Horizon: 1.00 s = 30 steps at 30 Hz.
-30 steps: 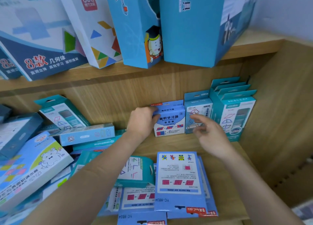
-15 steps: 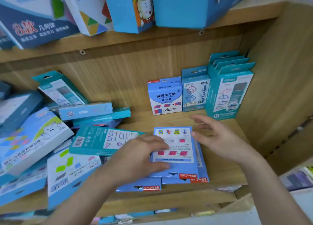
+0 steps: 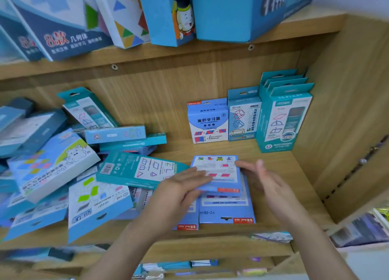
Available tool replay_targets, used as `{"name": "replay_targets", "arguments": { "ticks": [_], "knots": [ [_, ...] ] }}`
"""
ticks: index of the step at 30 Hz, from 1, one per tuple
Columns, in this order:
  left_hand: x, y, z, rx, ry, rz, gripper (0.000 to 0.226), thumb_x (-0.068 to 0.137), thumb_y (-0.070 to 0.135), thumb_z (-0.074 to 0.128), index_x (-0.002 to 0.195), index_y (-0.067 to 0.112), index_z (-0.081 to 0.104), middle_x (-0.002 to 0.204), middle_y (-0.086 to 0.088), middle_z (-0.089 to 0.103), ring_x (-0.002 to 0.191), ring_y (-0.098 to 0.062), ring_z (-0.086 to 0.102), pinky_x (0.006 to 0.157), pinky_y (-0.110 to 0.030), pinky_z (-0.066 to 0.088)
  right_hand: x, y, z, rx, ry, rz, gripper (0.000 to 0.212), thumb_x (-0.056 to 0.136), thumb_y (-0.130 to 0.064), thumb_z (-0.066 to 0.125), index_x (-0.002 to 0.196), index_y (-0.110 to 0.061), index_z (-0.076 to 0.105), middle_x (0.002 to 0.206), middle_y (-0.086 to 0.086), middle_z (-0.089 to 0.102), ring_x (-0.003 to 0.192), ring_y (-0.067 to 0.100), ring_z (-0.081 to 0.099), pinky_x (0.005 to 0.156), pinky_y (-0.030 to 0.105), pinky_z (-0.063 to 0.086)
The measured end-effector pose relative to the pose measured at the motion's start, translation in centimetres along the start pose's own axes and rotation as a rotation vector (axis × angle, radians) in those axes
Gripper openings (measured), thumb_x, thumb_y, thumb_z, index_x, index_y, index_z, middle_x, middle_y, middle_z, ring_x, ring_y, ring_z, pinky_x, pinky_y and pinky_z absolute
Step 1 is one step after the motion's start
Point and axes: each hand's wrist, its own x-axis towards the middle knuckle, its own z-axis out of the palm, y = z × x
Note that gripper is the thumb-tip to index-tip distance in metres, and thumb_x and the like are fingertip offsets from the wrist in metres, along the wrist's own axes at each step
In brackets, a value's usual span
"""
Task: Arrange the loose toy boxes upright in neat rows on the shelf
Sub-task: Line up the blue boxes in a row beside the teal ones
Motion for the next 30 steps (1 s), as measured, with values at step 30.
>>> {"name": "replay_targets", "arguments": {
  "ticks": [30],
  "knots": [
    [1.8, 6.7, -2.3, -1.020, 0.440, -0.528, 0.037, 0.076, 0.027, 0.069, 0.110, 0.017, 0.061, 0.100, -0.003, 0.073, 0.091, -0.019, 0.070, 0.070, -0.033, 0.057, 1.0, -2.8, 0.3, -0.018, 0.134, -0.213, 0.094, 0.070, -0.012, 0.082, 0.130, -0.061, 0.029, 0.130, -0.003, 0.051, 0.099, 0.011, 0.065, 0.069, 0.032, 0.060]
  ]
}}
